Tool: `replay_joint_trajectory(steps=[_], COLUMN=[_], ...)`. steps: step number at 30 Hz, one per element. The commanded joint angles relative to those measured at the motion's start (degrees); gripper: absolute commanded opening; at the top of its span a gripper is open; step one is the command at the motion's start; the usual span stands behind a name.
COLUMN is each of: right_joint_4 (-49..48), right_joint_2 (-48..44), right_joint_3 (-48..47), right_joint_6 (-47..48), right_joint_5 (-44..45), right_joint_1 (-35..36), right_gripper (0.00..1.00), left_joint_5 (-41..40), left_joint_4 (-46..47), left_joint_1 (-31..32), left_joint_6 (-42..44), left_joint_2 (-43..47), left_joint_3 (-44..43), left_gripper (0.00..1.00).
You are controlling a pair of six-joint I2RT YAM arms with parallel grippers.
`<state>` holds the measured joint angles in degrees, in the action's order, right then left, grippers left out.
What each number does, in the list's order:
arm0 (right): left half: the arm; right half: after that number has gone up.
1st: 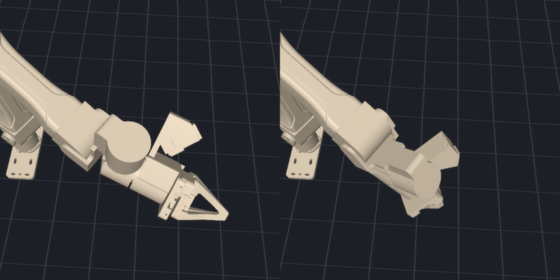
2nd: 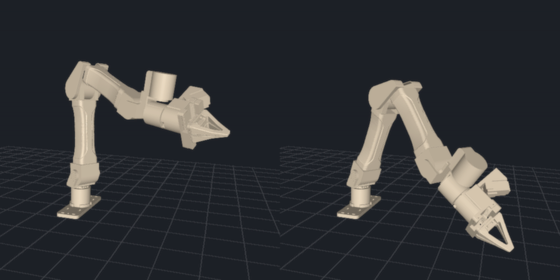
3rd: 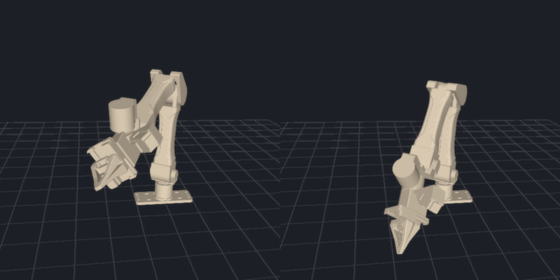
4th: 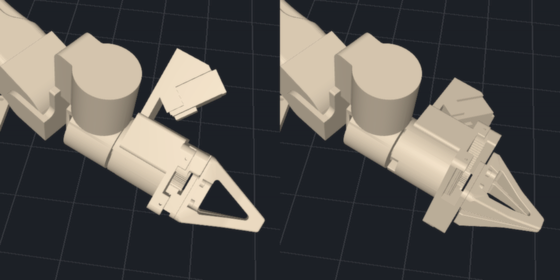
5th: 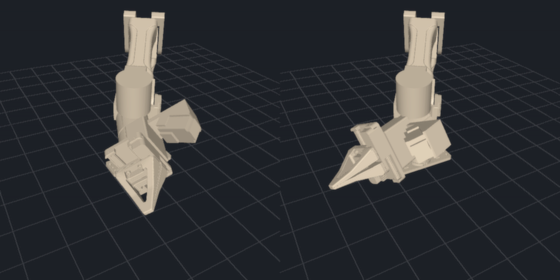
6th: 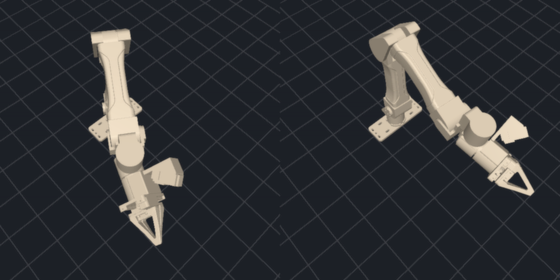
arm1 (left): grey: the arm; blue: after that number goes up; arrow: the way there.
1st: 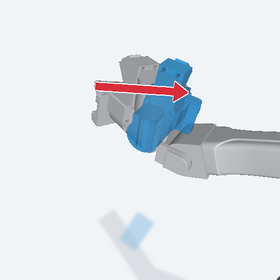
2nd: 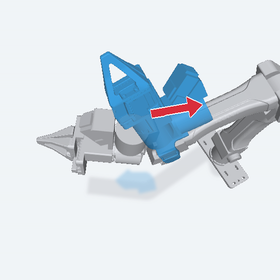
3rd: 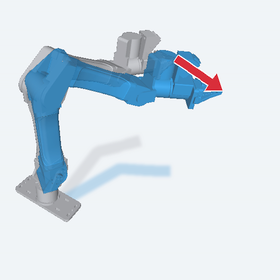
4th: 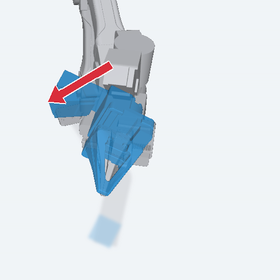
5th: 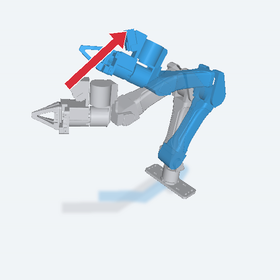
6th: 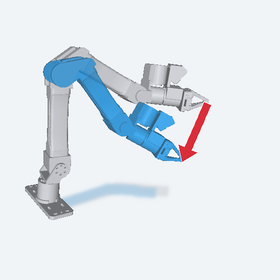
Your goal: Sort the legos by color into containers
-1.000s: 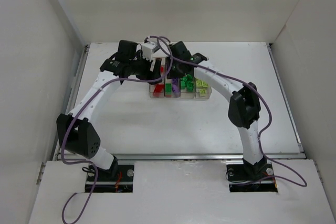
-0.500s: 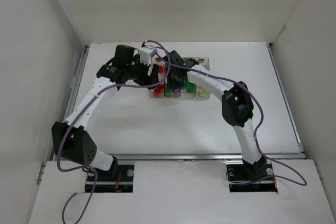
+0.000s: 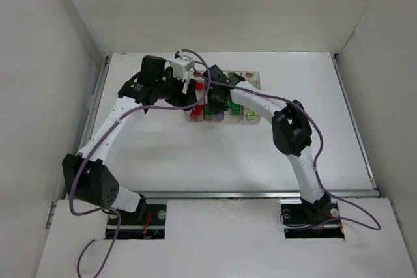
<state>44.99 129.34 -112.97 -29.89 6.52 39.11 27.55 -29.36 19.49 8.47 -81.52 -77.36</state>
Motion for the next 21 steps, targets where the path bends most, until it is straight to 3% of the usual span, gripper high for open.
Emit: replay_joint_trajectory(steps=[1,8,12,13,21], right_joint_4=[-1.0,-4.0,-7.5,-7.6,-8.3], right_joint_2=[1.0,2.1,0.8,0.1,-2.2], right_joint_3=[-1.6,1.1,4.5,4.5,3.3], right_joint_6=[-0.6,-1.8,-2.3,-2.3,-3.2], right_joint_5=[-2.0,-6.3,-8.9,-9.4,-6.5], right_joint_1=[-0.4,-1.7,-3.2,-3.8,-3.8], right_gripper=[0.3,0.24,0.09,0.01,0.0], left_joint_5=[0.3,0.3,-0.2,-0.2,-0.2], left_joint_4=[1.4,1.4,1.4,1.4,1.4], left_joint_1=[0.0,0.0,0.0,0.0,0.0], left_joint_6=[-0.5,-0.5,-0.5,-0.5,-0.5], left_joint_2=[2.2,2.2,2.2,2.2,2.2], left_joint_3=[0.5,0.5,0.5,0.5,0.5], left_gripper=[0.7,0.7,0.7,0.7,0.7])
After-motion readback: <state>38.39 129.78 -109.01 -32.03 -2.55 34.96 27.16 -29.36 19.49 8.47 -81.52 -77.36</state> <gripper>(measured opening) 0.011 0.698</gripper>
